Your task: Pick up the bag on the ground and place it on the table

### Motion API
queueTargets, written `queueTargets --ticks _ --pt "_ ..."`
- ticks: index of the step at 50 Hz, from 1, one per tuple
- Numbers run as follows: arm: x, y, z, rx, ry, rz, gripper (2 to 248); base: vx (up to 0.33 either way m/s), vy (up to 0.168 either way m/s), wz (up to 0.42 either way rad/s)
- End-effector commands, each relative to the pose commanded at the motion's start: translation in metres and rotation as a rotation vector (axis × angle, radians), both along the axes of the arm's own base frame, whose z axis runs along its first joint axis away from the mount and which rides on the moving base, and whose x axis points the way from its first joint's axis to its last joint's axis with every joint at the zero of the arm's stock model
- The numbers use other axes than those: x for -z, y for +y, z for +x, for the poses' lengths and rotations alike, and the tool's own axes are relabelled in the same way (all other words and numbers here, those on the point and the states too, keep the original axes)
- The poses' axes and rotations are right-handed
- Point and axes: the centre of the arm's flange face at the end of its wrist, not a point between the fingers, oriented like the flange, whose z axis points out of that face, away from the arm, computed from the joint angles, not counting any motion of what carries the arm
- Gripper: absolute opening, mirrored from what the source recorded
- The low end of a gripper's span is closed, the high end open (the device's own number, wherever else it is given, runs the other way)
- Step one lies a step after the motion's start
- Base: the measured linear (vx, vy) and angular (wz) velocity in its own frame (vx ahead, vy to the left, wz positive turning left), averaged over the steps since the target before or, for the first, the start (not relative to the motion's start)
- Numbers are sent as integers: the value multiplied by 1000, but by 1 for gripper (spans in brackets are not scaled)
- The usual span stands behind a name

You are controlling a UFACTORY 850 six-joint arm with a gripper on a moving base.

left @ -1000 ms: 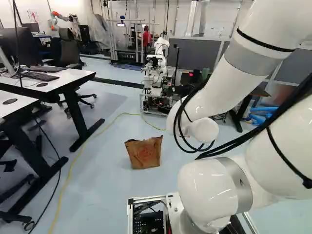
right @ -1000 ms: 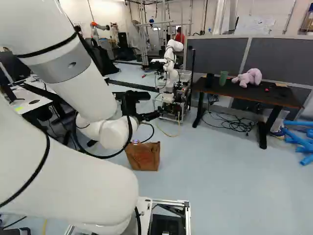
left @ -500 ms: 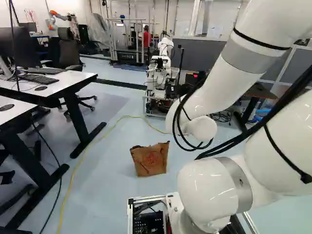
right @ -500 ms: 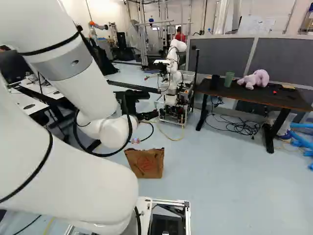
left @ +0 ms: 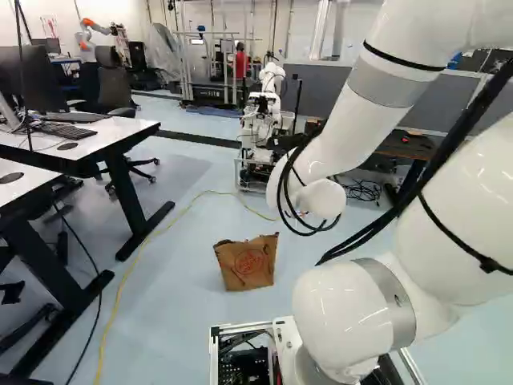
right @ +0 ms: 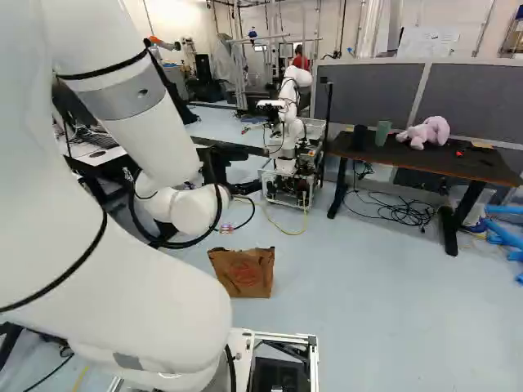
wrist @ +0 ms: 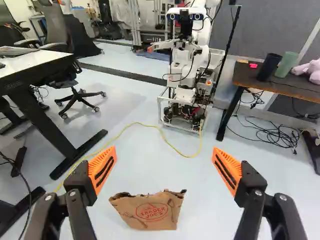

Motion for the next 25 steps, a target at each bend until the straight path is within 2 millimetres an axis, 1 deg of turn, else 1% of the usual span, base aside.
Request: queueTargets --ticks 8,25 --pt "4 1 11 -2 31 -2 247 0 0 0" --pt "22 2 36 -1 130 -6 247 0 0 0"
